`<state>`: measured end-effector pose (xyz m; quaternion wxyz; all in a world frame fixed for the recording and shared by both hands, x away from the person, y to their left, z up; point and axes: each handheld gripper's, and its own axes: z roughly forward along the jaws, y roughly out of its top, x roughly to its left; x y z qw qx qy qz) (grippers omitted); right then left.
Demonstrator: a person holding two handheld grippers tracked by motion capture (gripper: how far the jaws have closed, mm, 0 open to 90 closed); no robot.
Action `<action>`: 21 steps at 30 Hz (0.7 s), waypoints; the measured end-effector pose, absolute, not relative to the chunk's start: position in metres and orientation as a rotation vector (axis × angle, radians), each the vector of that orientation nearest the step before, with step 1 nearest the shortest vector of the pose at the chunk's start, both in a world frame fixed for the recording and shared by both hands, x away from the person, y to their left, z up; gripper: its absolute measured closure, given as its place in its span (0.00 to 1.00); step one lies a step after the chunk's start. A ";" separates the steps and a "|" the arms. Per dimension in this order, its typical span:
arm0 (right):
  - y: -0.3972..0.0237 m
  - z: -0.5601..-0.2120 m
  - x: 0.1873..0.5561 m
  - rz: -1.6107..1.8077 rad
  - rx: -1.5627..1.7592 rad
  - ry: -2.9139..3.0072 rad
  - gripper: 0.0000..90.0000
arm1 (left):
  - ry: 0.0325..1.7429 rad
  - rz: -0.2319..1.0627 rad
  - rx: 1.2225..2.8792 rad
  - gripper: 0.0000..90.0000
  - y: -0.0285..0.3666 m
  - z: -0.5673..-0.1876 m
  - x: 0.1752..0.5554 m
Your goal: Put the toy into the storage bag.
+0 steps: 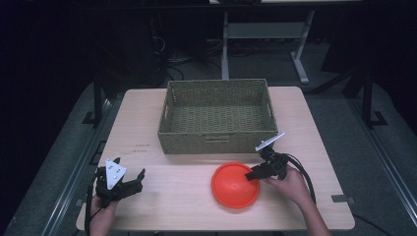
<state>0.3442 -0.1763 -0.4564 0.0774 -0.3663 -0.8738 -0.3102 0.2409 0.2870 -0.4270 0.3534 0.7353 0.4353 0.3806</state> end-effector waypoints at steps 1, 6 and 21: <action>-0.176 -0.456 0.344 -0.929 -1.097 -2.618 0.67 | 1.126 0.984 1.902 0.14 0.287 -0.427 0.241; -0.178 -0.455 0.344 -0.952 -1.107 -2.604 0.72 | 1.126 0.988 1.902 0.14 0.287 -0.427 0.241; -0.180 -0.446 0.342 -1.029 -1.069 -2.601 0.84 | 1.109 1.001 1.909 0.14 0.285 -0.426 0.240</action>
